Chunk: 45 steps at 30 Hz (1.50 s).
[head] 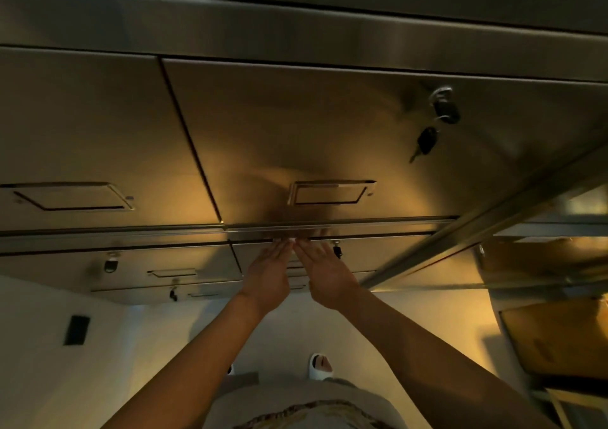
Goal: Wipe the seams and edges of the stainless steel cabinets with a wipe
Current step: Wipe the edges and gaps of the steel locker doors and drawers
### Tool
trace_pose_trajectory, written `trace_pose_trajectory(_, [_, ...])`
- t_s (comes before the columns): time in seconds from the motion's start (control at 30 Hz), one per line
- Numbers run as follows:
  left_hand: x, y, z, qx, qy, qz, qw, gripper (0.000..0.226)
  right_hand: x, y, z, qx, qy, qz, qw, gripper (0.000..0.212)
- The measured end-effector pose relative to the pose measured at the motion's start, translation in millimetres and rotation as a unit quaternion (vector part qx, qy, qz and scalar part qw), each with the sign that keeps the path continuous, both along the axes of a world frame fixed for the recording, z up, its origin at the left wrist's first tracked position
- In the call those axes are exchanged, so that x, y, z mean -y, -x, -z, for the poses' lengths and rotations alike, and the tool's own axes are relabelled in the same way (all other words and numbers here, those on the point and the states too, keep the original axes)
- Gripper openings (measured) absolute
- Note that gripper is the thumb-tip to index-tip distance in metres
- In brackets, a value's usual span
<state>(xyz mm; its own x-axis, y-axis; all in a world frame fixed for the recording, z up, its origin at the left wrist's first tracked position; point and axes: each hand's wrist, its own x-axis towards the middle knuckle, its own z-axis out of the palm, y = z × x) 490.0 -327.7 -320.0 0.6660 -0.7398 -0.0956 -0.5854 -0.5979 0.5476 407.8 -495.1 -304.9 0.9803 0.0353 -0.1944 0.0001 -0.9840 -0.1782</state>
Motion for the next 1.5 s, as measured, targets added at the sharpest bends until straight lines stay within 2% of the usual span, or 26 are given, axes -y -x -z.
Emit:
trace_pose_trajectory(0.13, [20.4,10.7,-2.5,0.025,-0.041,-0.002,0.999,0.084,24.3,4.6,4.7,0.014,0.006,-0.026,1.0,0.098])
trace_pose_trajectory(0.43, [63.0,36.3,-9.3,0.01,-0.049,-0.027,0.998,0.084,66.3,21.7,16.2,0.022,-0.042,-0.047,0.998,0.102])
trace_pose_trajectory(0.9, [166.4,72.4,-8.7,0.018,-0.059,0.031,0.998,0.088,149.9,78.4,27.2,0.053,-0.054,0.05,0.996,0.09])
trace_pose_trajectory(1.3, [254.2,98.6,-17.7,0.011,-0.072,0.131,0.989,0.088,219.7,118.8,19.7,0.074,-0.077,0.167,0.98,0.091])
trace_pose_trajectory(1.5, [288.9,109.3,-25.2,-0.002,-0.097,0.164,0.982,0.093,247.2,129.3,15.7,0.043,-0.1,0.206,0.972,0.094])
